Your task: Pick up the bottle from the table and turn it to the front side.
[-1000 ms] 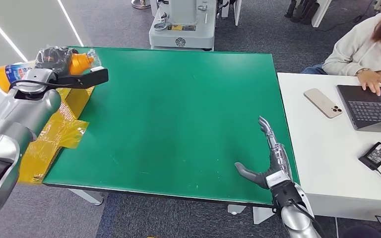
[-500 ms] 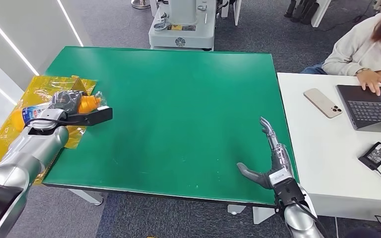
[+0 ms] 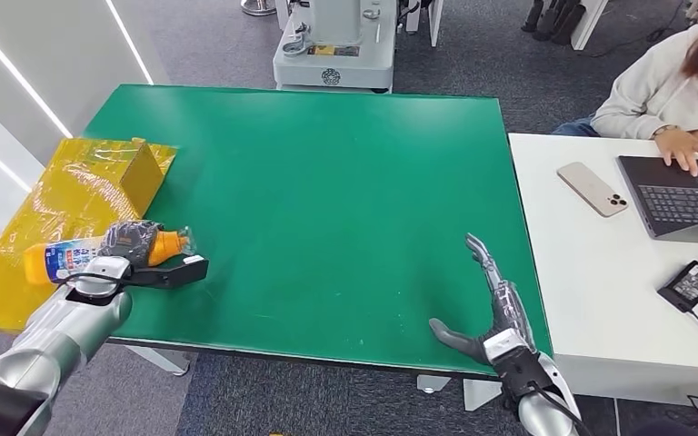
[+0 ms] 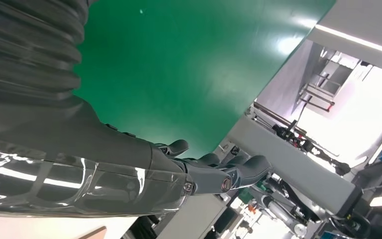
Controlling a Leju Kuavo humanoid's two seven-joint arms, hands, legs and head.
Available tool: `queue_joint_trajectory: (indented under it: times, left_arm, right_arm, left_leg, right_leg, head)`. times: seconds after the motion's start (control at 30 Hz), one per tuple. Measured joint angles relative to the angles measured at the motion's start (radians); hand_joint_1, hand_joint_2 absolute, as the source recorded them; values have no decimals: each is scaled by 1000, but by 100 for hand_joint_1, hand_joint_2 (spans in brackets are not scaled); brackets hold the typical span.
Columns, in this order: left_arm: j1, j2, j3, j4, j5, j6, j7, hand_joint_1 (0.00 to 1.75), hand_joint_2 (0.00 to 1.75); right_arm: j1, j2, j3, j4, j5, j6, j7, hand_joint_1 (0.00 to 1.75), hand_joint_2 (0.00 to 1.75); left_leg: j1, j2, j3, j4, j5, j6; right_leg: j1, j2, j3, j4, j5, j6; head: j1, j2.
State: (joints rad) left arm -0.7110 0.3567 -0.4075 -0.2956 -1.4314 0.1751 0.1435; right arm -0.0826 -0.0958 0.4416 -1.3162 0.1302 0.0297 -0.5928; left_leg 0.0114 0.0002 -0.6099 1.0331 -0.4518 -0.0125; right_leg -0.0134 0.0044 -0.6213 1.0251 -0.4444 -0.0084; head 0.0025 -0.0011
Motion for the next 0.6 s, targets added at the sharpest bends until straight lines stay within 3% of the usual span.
queue_joint_trajectory:
  times: [0.2, 0.27, 0.33, 0.37, 0.4, 0.5, 0.6]
  left_arm:
    - [26, 7, -37, 0, -74, 65, 14, 170, 175]
    - [28, 8, -49, 0, -96, 79, 21, 140, 175]
    - [32, 9, -69, 0, -119, 105, 34, 77, 175]
    - [34, 9, -83, 0, -126, 123, 40, 59, 175]
    - [37, 9, -98, 0, -130, 145, 48, 28, 175]
    - [41, 7, -150, 0, -133, 192, 67, 0, 175]
    - [36, 2, -180, 0, -120, 194, 66, 0, 175]
  right_arm:
    - [38, -2, 0, -2, 22, 8, -16, 0, 175]
    - [46, -3, 0, -4, 30, 8, -17, 0, 175]
    - [58, -3, 0, -11, 44, 7, -17, 0, 175]
    - [64, -3, 0, -16, 52, 7, -15, 0, 175]
    - [72, -2, 1, -22, 60, 6, -12, 0, 175]
    - [95, 0, 1, -40, 76, -2, 1, 0, 175]
    - [115, 4, 0, -57, 81, -14, 9, 0, 175]
  left_leg:
    - [0, 0, 1, 0, 0, 0]
    - [0, 0, 1, 0, 0, 0]
    - [0, 0, 1, 0, 0, 0]
    - [0, -1, 1, 0, 0, 0]
    - [0, -1, 1, 0, 0, 0]
    - [0, -2, 1, 0, 0, 0]
    - [0, -2, 2, 0, 0, 0]
  right_leg:
    - [0, 0, 1, 0, 0, 0]
    - [0, 0, 1, 0, 0, 0]
    - [0, -1, 1, 0, 0, 0]
    - [0, -1, 2, 0, 0, 0]
    - [0, -1, 2, 0, 0, 0]
    - [0, -3, 2, 0, 0, 0]
    - [0, -3, 2, 0, 0, 0]
  head:
    - [0, 0]
    - [0, 0]
    - [0, 0]
    - [0, 0]
    - [0, 0]
    - [0, 0]
    - [0, 0]
